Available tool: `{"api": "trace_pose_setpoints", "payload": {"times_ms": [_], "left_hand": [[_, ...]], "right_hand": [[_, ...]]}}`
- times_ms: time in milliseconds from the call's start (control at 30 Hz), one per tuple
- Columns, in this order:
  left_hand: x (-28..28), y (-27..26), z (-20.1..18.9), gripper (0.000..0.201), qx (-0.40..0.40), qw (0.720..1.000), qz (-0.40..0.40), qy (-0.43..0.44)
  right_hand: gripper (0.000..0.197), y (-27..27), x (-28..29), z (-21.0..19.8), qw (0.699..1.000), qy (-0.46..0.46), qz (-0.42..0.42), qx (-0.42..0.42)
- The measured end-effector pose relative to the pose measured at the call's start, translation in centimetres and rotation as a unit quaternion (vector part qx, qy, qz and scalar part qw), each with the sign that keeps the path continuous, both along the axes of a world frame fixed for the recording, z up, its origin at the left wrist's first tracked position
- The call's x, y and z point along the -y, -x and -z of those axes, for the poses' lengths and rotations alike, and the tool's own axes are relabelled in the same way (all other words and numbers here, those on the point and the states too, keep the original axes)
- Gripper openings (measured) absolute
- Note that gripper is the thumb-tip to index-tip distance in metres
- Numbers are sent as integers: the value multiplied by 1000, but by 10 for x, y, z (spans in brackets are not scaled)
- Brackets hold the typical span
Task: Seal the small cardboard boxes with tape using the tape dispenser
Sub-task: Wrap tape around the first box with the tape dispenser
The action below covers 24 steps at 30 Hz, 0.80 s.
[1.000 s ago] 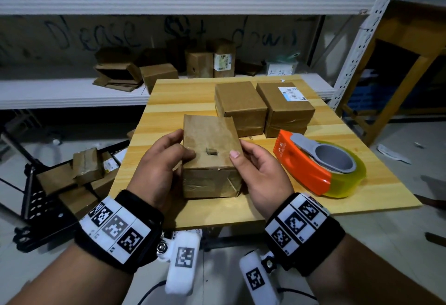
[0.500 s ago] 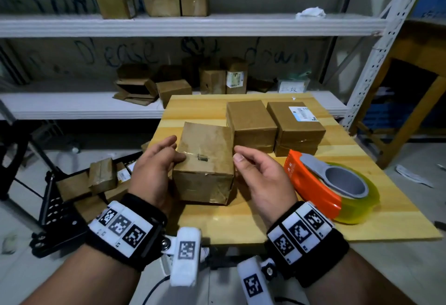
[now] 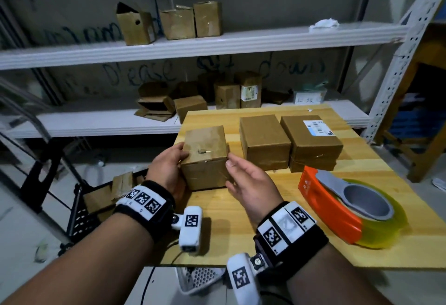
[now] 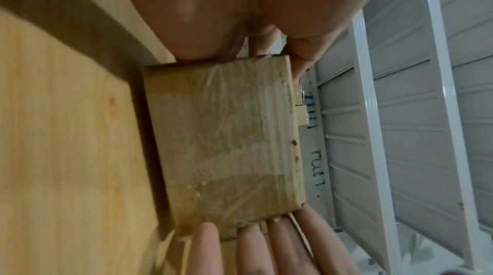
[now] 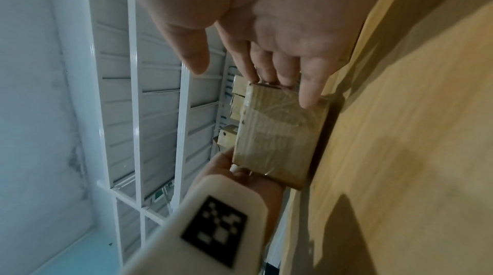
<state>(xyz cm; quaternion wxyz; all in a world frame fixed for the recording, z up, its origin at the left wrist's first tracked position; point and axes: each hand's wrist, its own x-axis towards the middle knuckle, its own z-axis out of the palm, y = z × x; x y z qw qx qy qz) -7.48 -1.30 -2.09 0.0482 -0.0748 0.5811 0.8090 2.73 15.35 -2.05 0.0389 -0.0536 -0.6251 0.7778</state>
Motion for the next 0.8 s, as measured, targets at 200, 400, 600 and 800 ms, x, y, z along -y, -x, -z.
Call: {"api": "trace_pose_setpoints", "payload": {"times_ms": [200,400,600,800], "left_hand": [[0,27,8,43,-39,993,10,115],[14,68,19,48,-29,982,-1,188],[-5,45,-15,40,-30,970,-45,236],[-10,41,-10,42,-49,966,-78,242]], "right_hand": [[42,16,-4,10,999,14,12,31],[38,29,-2,13,996,75,12,39],[44,35,3,21,997,64,4,53],[44,39,3,25,998,16,13,53]]}}
